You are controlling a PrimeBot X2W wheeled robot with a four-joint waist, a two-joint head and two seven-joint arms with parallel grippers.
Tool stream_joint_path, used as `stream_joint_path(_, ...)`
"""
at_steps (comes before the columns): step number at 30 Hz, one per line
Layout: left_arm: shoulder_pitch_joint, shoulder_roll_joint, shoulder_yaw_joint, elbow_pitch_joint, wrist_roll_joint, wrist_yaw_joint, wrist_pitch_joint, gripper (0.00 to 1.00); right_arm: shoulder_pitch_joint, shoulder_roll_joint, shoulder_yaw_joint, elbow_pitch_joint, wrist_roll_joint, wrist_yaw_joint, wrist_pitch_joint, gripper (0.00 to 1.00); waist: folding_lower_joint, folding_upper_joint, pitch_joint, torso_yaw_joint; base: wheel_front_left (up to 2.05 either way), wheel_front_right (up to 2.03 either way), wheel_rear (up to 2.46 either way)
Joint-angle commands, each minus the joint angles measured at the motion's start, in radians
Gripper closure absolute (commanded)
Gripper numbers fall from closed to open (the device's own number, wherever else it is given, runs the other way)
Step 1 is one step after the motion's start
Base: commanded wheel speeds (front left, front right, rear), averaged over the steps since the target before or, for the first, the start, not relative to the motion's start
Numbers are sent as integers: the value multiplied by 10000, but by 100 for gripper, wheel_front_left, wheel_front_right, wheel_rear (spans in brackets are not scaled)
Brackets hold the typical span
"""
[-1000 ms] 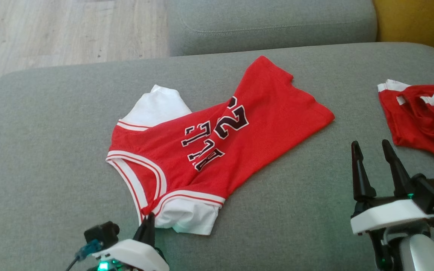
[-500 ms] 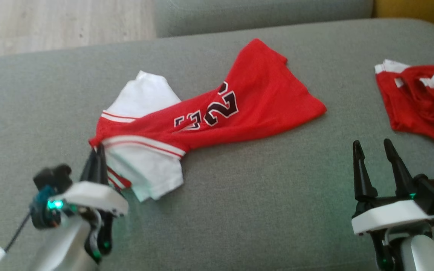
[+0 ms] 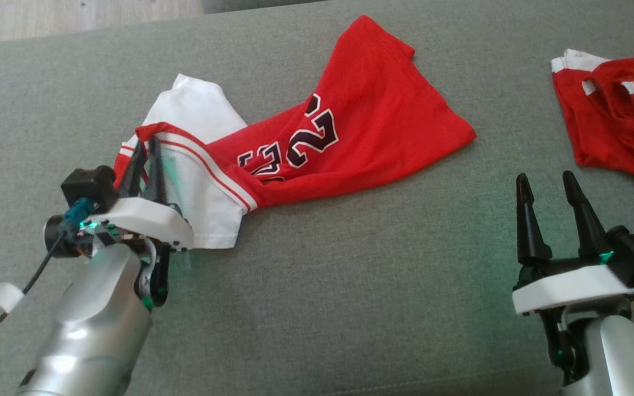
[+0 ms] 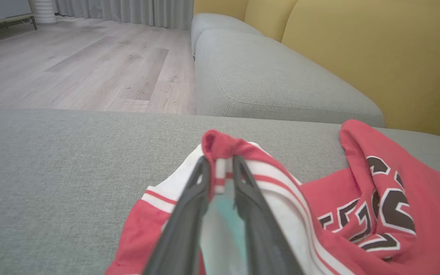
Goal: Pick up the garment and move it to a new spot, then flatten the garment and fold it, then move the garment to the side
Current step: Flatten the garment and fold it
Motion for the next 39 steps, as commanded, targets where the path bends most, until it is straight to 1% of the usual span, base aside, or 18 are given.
stream_joint_path(1,-412,175,375,-112,84,-89,-165,0,-326,-49,226,-256,-51,65,-98,0,-2,0,-63,43,0,0,0)
stream_joint_path(4,-221,59,588,-86,73,-213,-223,0,-273,-49,167,-162,3,65,-178,0,-2,0,-220,163,0,0,0)
stream_joint_path(6,17,53,790,-332,175,-218,-236,0,-221,-49,99,-116,29,65,-249,0,-2,0,-352,282,0,0,0)
stream_joint_path(9,669,30,1196,-1097,446,-132,-240,0,-127,-49,-18,-44,52,65,-334,0,-2,0,-550,475,0,0,0)
stream_joint_path(15,2609,-135,1769,-2775,945,93,-243,0,134,-49,-103,138,156,65,-459,0,-2,0,-1037,815,0,0,0)
stream_joint_path(16,2609,-135,1769,-2775,945,93,-243,0,134,-49,-103,138,156,65,-459,0,-2,0,-1037,815,0,0,0)
stream_joint_path(23,4620,-308,1894,-4093,1280,166,-243,0,561,-49,-182,399,168,65,-560,0,-2,0,-1887,1072,0,0,0)
stream_joint_path(28,5685,-515,1914,-4795,1260,342,-244,0,962,-49,-240,592,87,65,-665,0,-2,0,-2377,1262,0,0,0)
stream_joint_path(33,6271,-568,1825,-5193,1263,475,-241,0,1196,-49,-202,807,78,65,-795,0,-2,0,-2644,1362,0,0,0)
stream_joint_path(39,6482,-490,1797,-5595,1303,650,-194,0,1255,-49,-115,1028,42,65,-905,0,-2,0,-2812,1343,0,0,0)
